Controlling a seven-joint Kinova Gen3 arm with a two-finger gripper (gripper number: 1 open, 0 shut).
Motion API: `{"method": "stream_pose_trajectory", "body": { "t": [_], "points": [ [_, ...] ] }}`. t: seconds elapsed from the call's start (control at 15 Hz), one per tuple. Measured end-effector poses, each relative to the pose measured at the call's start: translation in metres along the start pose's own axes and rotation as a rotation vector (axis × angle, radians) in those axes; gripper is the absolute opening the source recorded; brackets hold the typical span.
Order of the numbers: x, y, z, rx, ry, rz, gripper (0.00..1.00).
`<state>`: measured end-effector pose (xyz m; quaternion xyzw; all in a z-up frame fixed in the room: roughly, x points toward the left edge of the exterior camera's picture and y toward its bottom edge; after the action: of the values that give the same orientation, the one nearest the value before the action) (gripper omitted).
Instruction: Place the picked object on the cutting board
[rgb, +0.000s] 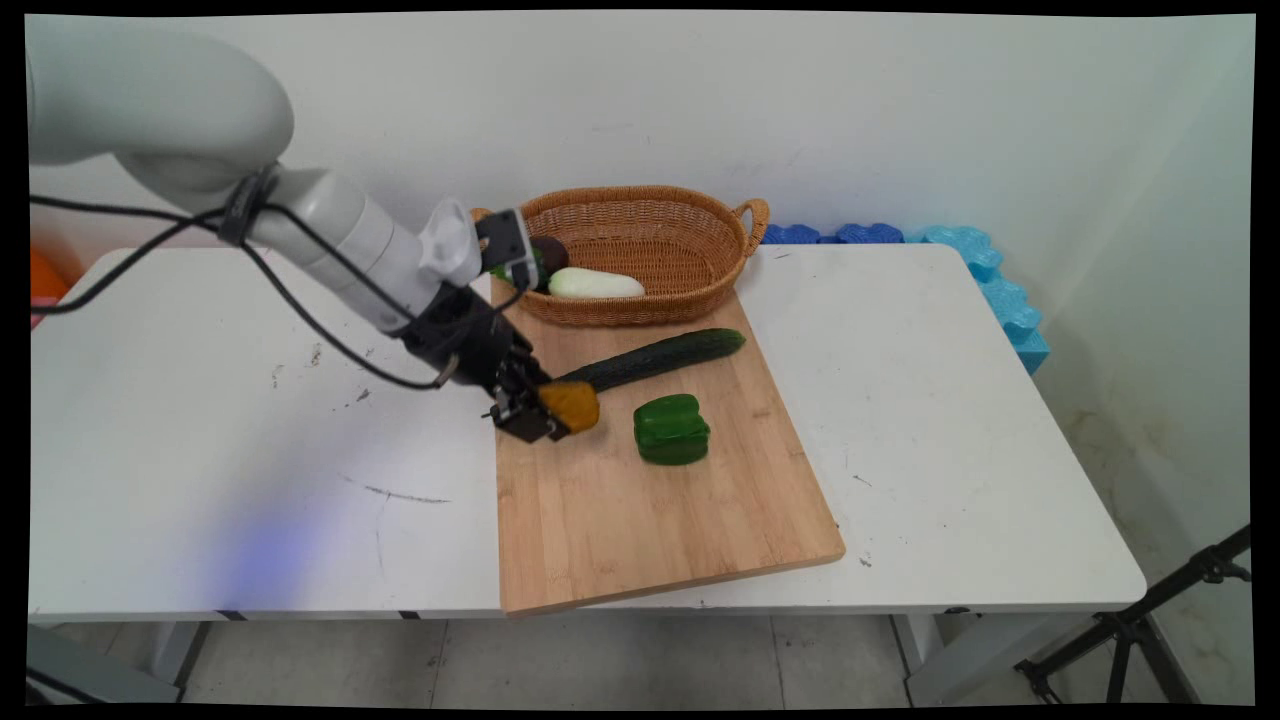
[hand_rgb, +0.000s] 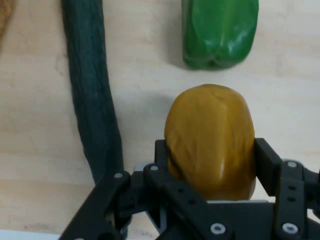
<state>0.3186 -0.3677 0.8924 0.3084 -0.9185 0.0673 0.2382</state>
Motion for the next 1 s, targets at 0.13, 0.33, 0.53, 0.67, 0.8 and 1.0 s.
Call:
{"method": "stream_pose_trajectory", "body": {
  "t": [0.13, 0.33, 0.53, 0.67, 0.8, 1.0],
  "points": [
    [-0.008, 0.002, 0.007, 0.002, -0.006, 0.002, 0.0],
    [-0.017, 0.005, 0.02, 0.005, -0.009, 0.008, 0.0],
    [-0.025, 0.008, 0.036, 0.01, -0.009, 0.013, 0.0],
    [-0.028, 0.009, 0.043, 0.012, -0.008, 0.015, 0.0],
    [-0.03, 0.01, 0.05, 0.014, -0.006, 0.018, 0.0],
    [-0.033, 0.011, 0.06, 0.018, 0.001, 0.022, 1.0]
  ]
}}
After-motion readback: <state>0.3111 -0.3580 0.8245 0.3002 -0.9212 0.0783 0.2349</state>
